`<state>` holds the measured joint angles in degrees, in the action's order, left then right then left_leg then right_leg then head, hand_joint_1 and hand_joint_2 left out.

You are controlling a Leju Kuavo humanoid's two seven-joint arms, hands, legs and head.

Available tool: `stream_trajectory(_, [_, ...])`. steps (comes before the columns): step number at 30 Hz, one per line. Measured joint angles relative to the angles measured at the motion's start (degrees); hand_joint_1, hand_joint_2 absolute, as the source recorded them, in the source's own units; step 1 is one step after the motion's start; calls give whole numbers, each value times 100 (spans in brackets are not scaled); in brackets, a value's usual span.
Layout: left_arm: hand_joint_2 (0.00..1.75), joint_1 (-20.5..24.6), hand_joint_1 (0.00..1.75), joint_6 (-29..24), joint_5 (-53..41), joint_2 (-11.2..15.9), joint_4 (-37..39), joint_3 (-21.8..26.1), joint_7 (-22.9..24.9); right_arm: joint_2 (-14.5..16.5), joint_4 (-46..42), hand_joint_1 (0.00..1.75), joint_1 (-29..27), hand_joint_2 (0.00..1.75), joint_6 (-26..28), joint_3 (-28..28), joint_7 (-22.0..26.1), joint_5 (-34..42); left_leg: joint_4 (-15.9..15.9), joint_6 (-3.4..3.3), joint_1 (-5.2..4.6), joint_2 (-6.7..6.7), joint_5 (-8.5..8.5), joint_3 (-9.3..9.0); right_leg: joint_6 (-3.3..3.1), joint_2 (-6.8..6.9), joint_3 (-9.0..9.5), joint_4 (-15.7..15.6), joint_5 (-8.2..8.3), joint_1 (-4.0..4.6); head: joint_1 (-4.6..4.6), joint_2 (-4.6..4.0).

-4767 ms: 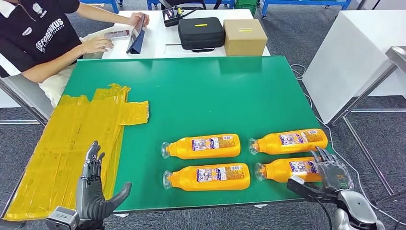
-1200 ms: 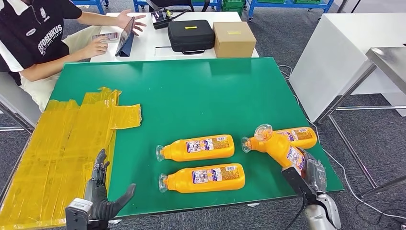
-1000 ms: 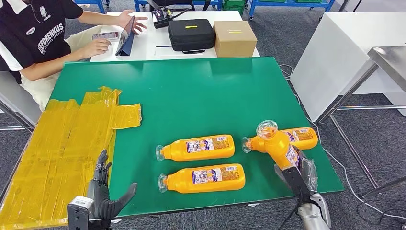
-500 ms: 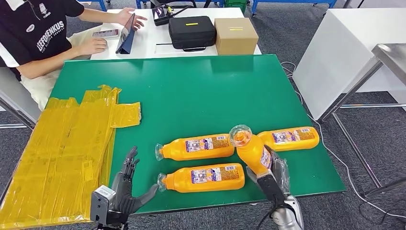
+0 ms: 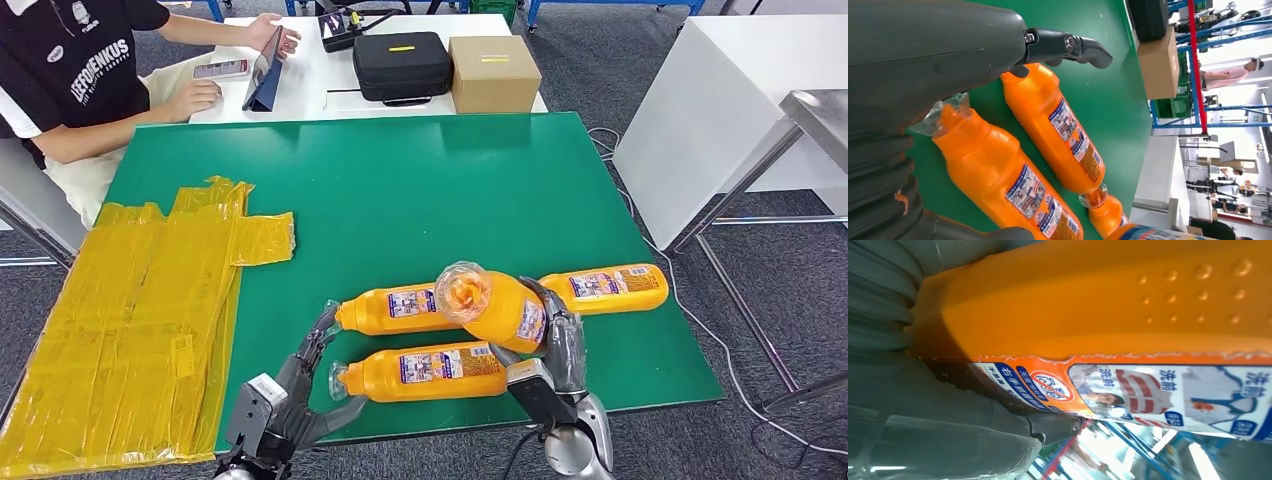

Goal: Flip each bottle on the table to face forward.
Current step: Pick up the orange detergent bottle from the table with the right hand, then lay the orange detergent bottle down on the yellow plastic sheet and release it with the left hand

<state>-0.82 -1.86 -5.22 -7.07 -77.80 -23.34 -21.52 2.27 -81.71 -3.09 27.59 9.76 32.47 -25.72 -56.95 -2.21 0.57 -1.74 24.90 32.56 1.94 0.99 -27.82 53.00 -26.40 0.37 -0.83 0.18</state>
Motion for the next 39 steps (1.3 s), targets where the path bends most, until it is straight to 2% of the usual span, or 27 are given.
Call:
stream_trajectory(12, [175, 403, 0, 173, -65, -209, 236, -168, 89, 117, -747, 175, -17, 175, 85, 633, -298, -534, 0, 4, 0, 1, -3, 2, 0, 0, -4, 9, 0, 0, 0, 0])
stream_trajectory(18, [175, 514, 0, 189, -77, -295, 252, -253, 88, 173, -750, 175, 106, 175, -124, 866, -432, -571, 0, 4, 0, 1, -5, 3, 0, 1, -5, 12, 0, 0, -1, 0])
stream_trajectory(27, [175, 896, 0, 304, 447, -511, 48, -395, 233, 439, 105, 175, 672, 175, -104, 1211, -465, -448, -1, 9, 0, 7, -17, 5, 0, 9, -8, 18, 1, 0, -1, 1])
stream_trajectory(34, [175, 1133, 0, 147, 1350, -563, -135, -639, 353, 466, 628, 175, 954, 175, 213, 1397, -458, -286, -2, 9, -1, 8, -18, 8, 0, 10, -10, 19, 1, 0, 0, -1])
stream_trajectory(39, [175, 1166, 0, 106, 1504, -563, -239, -757, 384, 466, 850, 175, 1045, 175, 303, 1447, -454, -241, -2, 9, -1, 8, -18, 10, 0, 10, -13, 19, 1, 0, 0, 0])
